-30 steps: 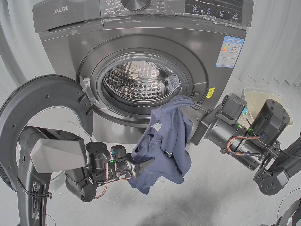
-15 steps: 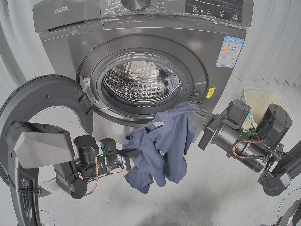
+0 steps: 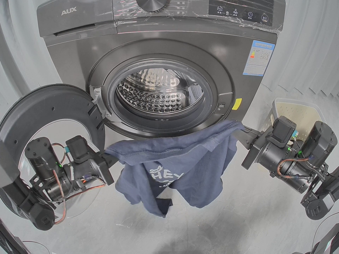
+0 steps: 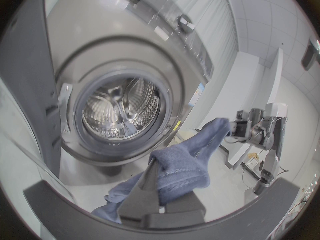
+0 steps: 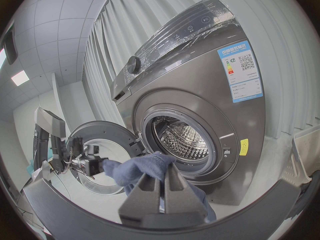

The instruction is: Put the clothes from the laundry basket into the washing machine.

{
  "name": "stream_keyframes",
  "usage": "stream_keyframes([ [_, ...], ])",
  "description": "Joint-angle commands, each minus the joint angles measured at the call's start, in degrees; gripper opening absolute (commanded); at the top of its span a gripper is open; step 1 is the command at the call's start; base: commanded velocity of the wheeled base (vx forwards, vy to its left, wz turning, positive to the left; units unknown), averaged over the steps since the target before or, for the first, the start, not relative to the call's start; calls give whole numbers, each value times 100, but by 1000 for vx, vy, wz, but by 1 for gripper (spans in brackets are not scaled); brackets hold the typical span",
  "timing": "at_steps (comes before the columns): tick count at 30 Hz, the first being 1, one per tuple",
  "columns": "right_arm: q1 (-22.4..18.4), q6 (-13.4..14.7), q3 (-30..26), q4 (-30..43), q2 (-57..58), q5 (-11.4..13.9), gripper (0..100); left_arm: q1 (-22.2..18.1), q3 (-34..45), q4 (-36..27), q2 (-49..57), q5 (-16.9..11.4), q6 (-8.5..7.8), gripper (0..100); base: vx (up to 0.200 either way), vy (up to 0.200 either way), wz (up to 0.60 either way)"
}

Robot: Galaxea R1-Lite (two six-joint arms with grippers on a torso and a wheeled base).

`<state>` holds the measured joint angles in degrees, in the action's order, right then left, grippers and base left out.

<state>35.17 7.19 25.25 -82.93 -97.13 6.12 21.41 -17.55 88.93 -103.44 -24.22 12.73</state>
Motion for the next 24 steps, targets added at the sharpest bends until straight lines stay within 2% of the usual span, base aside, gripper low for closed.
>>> stream_keyframes([
  [1, -45, 19, 174, -65, 72, -14, 0, -119, 209, -16, 1221, -65, 37, 0, 0, 0, 0],
  [14, -54, 37, 428, -65, 116, -190, 0, -216, -213, -16, 1405, 14, 54, 0, 0, 0, 0],
  [19, -45, 125, 657, -65, 116, -427, 0, -216, -380, -34, 1563, 14, 63, 0, 0, 0, 0],
  [24, -19, 151, 780, -65, 125, -506, 0, -216, -424, -42, 1634, 23, 63, 0, 0, 0, 0],
])
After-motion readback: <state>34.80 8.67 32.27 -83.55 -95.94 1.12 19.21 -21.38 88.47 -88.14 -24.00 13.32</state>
